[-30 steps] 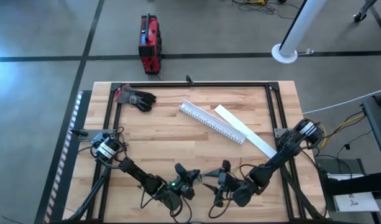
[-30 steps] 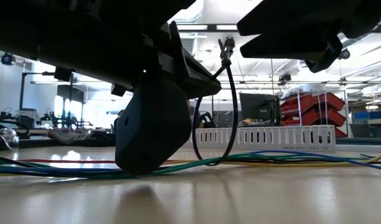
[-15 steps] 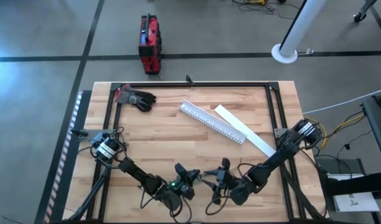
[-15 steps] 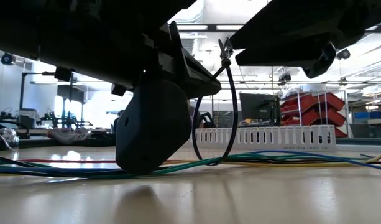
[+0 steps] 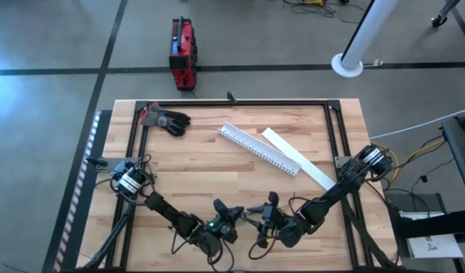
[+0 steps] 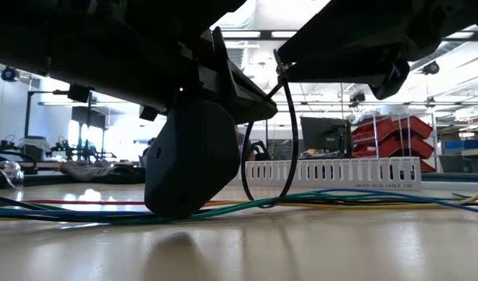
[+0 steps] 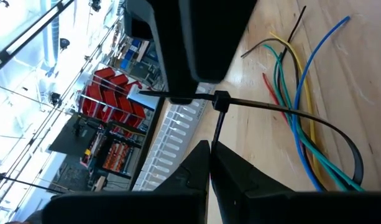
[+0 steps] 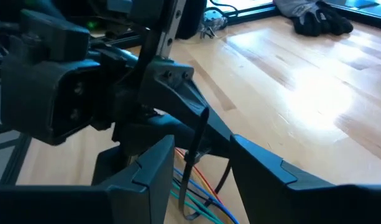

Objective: Ziptie cables
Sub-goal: Wrap the cables together using the zip tie

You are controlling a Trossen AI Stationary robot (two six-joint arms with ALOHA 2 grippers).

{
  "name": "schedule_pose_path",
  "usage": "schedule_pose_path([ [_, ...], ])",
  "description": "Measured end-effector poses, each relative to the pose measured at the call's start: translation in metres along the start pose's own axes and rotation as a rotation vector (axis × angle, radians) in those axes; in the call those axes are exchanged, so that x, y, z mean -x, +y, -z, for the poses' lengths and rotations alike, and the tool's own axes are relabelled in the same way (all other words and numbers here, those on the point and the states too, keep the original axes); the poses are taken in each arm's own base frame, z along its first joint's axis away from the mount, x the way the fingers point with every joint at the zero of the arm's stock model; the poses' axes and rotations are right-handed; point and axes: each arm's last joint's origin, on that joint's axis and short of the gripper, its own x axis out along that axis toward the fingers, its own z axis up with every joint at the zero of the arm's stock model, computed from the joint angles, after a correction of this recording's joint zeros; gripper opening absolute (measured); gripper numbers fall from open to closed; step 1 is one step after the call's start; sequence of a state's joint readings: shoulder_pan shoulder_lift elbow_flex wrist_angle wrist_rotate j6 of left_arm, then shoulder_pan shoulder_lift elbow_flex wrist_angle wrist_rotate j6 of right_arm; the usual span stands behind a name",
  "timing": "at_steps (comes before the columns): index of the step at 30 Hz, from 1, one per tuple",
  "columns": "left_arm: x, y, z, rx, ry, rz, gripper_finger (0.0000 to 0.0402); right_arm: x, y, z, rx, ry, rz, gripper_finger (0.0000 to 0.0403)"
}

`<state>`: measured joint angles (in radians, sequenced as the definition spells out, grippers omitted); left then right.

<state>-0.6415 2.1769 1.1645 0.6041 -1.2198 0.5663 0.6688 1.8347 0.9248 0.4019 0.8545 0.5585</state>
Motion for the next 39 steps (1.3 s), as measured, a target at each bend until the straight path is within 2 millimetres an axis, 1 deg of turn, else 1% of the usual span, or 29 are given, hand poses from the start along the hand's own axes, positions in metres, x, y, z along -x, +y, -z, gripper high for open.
schedule_pose_path([
  [3,0.000,0.000,0.000,0.000,0.000,0.000,0.0000,-0.001,0.001,-0.001,-0.003,0.006,-0.011,0.0130],
  [8,-0.001,0.000,0.000,0.001,0.002,-0.001,0.0000,-0.009,0.002,0.008,0.018,0.029,-0.003,0.0117],
  [15,-0.001,0.000,0.000,0.000,0.002,-0.001,0.0000,-0.012,0.005,0.002,0.030,0.011,-0.001,0.0097],
  [18,-0.001,0.000,0.000,0.000,0.002,-0.001,0.0000,-0.012,0.005,0.001,0.032,0.016,-0.003,0.0076],
  [23,-0.001,0.000,0.000,-0.001,0.003,-0.002,0.0000,-0.015,0.002,0.003,0.015,0.048,-0.007,0.0017],
  [25,-0.001,0.000,0.000,-0.002,0.002,0.000,0.0000,-0.014,0.001,0.004,0.015,0.059,0.005,0.0006],
  [34,0.000,0.000,0.000,-0.001,0.001,-0.001,0.0000,-0.014,0.002,0.001,0.007,0.052,0.003,0.0001],
  [39,0.006,-0.002,-0.001,-0.003,-0.011,0.007,0.0001,-0.013,0.002,0.001,0.008,0.052,-0.001,0.0000],
])
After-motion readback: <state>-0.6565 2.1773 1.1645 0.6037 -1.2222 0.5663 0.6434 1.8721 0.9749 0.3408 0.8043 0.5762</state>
